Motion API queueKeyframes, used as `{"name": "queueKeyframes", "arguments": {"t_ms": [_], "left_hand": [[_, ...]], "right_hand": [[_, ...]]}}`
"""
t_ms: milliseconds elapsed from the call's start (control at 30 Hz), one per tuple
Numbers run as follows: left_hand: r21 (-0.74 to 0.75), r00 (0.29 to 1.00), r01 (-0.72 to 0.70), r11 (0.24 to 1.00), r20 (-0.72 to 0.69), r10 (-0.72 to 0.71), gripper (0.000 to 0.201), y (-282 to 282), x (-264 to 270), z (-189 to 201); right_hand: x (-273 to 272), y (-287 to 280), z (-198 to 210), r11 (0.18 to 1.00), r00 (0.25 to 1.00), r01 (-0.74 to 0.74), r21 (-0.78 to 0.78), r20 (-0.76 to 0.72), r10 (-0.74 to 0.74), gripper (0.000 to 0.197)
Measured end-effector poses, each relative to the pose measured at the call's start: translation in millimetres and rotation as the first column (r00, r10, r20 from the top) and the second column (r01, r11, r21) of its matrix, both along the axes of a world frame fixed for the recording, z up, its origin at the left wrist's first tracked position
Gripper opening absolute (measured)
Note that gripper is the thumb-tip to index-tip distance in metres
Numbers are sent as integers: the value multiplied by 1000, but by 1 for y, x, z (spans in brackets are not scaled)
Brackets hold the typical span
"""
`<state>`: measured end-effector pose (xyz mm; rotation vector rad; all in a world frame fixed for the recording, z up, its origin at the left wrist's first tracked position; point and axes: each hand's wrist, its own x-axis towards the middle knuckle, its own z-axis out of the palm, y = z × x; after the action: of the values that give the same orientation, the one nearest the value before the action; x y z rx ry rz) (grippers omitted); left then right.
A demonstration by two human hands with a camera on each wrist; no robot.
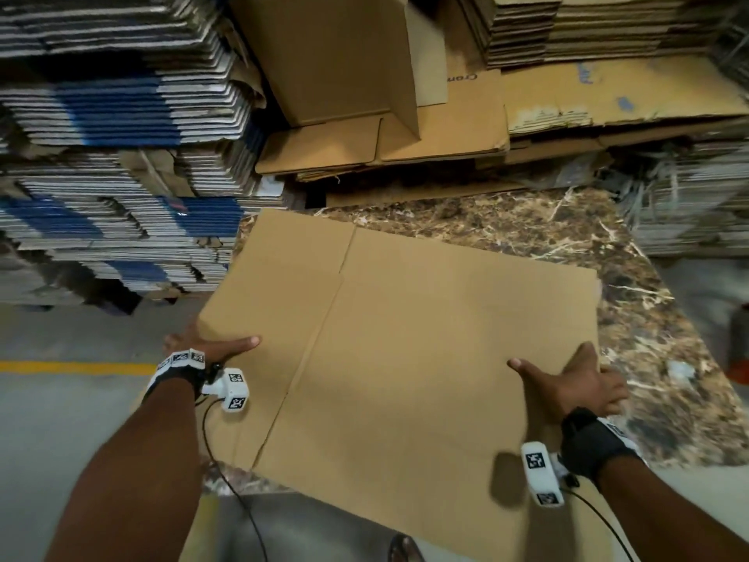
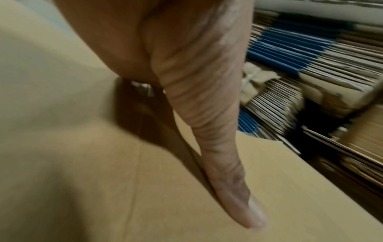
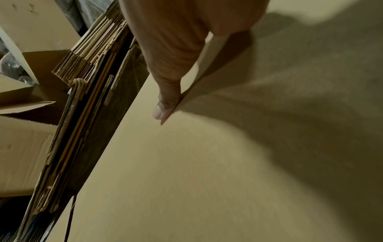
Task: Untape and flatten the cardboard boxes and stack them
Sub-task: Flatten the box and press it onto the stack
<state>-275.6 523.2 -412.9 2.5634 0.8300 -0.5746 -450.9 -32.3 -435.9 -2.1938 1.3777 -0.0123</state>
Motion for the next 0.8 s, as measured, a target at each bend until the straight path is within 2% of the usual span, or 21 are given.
{"name": "queueKeyframes", "arguments": {"t_ms": [133,233,267,300,367,433,533,600,667,800], "left_hand": [[80,993,-118,990,12,117,159,16,-75,-10],[116,990,-143,983,36,140,152,15,-100,-13],[106,989,-141,984,51,136,149,14,-102,-15],[75,991,-125,989,56,121,147,12,-103,-16],[-7,998,-38,999,46,38,141,0,-108,-18],[11,994,107,994,20,-107,133,-26,-117,-15],[46,946,322,946,21,-323,128,-74,-126,-20],[16,882,470,883,29,-470,123,-105,-134,-29],[22,819,572,820,30,-573,116,-136,-146,-36],[92,803,585,806,72,-591,104,-167,-139,-41]], "right_hand": [[9,0,26,987,989,-142,82,-30,144,104],[39,-14,34,942,951,-310,130,69,303,98],[51,-21,36,899,908,-418,129,100,408,100],[62,-27,37,840,848,-530,114,68,525,105],[75,-35,36,714,710,-695,78,-84,700,114],[67,-29,34,625,597,-776,89,-217,772,123],[31,-5,16,539,481,-829,151,-302,823,128],[10,7,3,527,469,-837,148,-303,830,129],[-3,11,-6,541,500,-836,88,-285,818,124],[-11,12,-12,576,550,-817,16,-276,788,118]]}}
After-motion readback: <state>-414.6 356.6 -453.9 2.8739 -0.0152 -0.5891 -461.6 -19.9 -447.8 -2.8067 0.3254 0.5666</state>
